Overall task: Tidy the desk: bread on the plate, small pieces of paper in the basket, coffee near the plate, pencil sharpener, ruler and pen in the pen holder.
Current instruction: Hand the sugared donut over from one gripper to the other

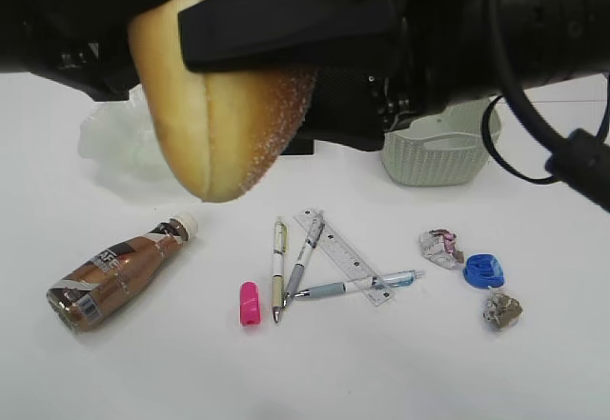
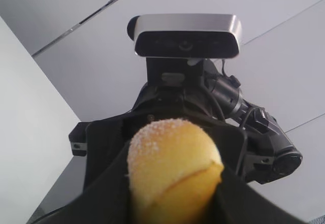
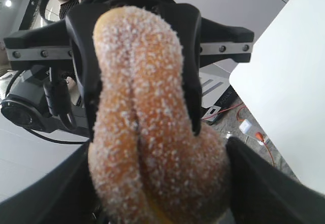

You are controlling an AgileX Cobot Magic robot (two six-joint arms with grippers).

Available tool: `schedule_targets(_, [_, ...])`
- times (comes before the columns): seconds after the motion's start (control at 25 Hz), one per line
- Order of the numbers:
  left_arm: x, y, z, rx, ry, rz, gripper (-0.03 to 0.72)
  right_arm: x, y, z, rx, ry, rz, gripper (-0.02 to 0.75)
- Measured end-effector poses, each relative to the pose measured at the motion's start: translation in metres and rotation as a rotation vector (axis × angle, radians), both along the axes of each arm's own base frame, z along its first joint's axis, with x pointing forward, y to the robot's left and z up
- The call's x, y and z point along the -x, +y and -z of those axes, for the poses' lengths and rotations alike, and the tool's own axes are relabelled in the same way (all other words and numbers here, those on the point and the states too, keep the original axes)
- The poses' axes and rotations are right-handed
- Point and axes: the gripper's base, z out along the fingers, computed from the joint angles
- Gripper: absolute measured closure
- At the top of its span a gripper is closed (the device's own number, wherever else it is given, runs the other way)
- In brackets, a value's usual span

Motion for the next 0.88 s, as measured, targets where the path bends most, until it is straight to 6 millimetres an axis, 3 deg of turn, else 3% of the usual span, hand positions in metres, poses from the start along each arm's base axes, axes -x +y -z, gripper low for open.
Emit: schedule_targets(0.88, [-0.0008,-0.0002,0.0004,-0.005,0.000,-0.011,0.473,0.0018,-0.0107,-0.0052,0.026,-0.018,0.020,0.188])
